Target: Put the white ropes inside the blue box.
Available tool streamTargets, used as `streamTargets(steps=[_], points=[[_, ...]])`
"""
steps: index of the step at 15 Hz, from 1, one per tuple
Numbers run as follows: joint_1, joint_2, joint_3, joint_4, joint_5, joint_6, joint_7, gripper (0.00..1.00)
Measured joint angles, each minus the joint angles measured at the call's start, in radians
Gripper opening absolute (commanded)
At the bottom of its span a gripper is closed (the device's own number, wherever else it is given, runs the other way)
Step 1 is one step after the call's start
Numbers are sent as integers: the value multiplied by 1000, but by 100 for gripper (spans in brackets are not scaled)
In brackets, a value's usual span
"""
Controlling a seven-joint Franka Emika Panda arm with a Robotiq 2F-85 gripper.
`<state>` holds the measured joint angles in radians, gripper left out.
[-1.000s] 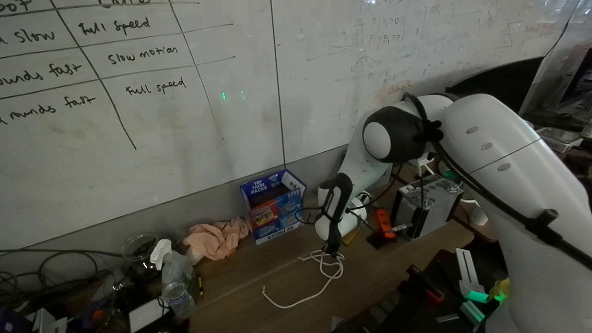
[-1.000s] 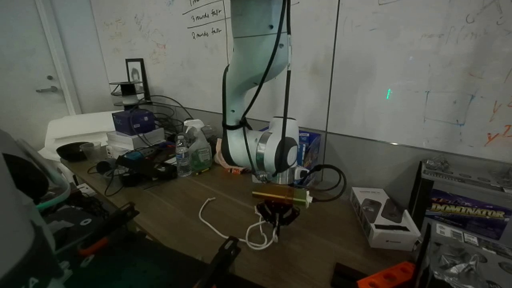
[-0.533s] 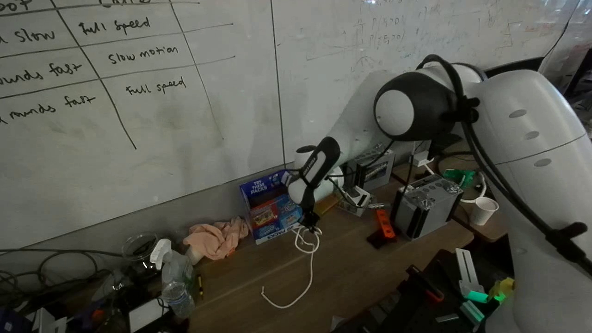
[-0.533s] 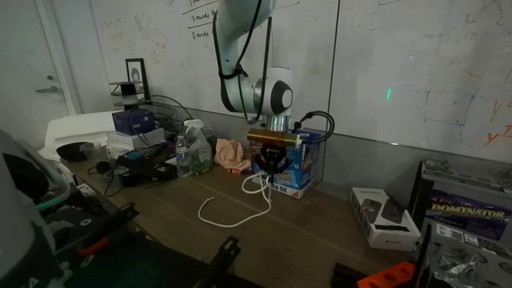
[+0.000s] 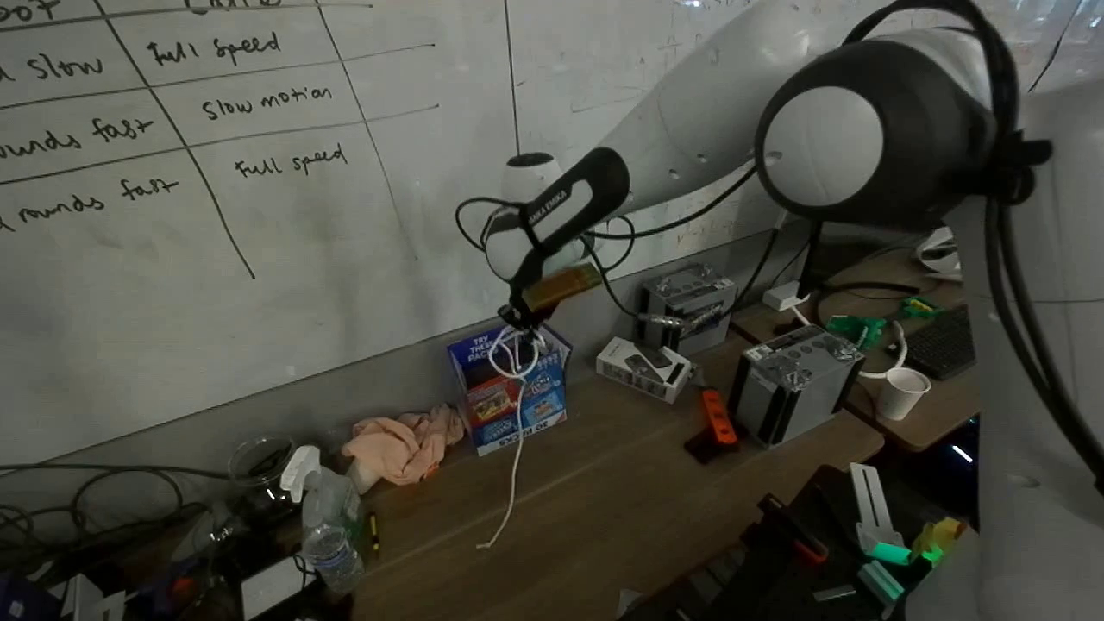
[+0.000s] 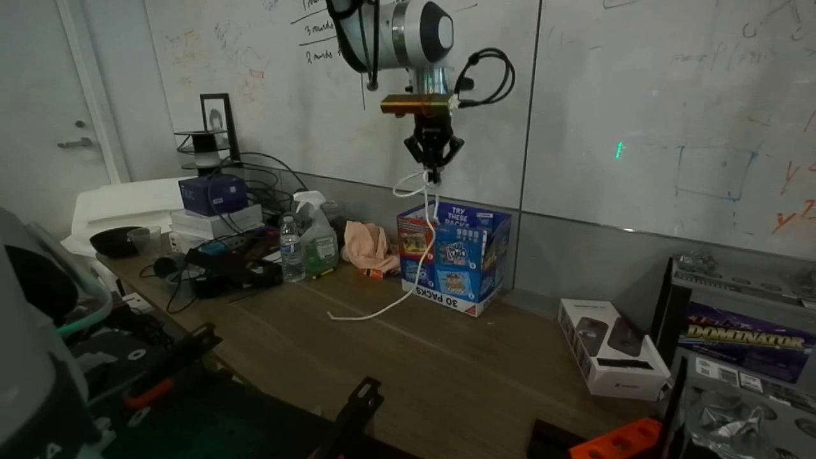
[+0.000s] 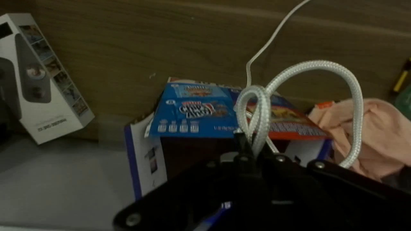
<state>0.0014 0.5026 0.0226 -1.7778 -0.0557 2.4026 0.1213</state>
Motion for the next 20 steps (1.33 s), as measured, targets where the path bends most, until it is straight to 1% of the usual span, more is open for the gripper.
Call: streamTargets(steps=[3,6,10,13,16,20], points=[[56,-74,-35,78,-5,-63,157,4],[107,-130,-66,178,-36,-133,329,3],[154,-178,-94,325,-140,-203,553,3],[172,-180,-100,402,-235,-224,682,3],[177,-155,-101,450,-301,-235,764,3],[186,-104,-110,532,-395,-223,874,3]])
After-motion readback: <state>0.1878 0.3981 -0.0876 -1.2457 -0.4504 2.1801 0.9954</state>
